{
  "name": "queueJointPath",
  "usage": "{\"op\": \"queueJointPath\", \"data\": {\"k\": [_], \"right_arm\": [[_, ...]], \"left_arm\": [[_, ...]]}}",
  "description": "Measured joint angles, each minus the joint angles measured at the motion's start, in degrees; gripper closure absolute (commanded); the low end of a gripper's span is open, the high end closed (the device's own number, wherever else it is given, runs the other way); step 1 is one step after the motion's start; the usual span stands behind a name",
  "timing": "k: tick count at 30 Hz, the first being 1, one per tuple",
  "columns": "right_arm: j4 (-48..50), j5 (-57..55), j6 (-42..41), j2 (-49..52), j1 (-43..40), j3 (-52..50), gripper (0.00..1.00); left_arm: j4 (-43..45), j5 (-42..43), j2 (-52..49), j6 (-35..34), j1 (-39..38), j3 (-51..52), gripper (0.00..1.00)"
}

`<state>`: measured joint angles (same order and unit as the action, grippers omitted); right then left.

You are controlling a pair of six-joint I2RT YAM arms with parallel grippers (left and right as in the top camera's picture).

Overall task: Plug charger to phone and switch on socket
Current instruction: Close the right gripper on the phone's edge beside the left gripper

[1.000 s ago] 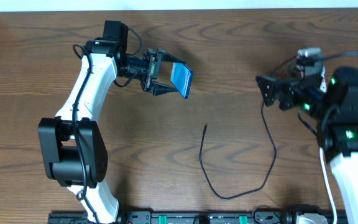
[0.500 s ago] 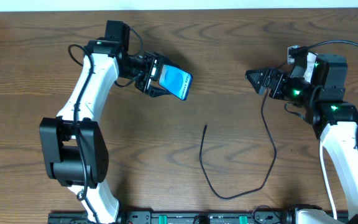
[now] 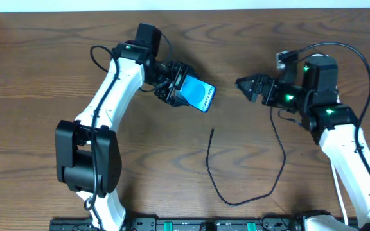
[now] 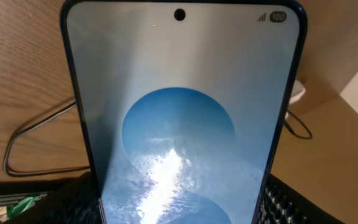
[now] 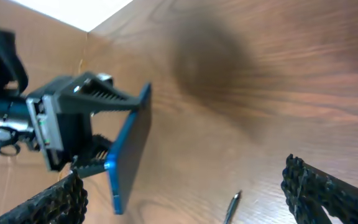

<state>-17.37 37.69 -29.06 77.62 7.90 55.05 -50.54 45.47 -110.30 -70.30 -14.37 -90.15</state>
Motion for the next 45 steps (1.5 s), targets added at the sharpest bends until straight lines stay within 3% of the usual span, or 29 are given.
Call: {"op": "queueJointPath", "data": {"k": [12,31,45], "right_arm": [[-2.64,-4.92,0.13,0.13,7.54,0.0,0.02],[-3.85,-15.23,-0.24,2.23,14.8,0.02,0.08],[-3.34,-16.5,-4.5,4.02,14.84,0.02,0.22]], "left_arm": [[1.05,-4.96,0.0,-4.09,-4.22,0.0,0.93],[3.45,-5.38,0.0,-10.93,-8.66,0.0,0.93],[4.7,-5.14,0.0,-14.51,-10.97,0.0,0.93]]}}
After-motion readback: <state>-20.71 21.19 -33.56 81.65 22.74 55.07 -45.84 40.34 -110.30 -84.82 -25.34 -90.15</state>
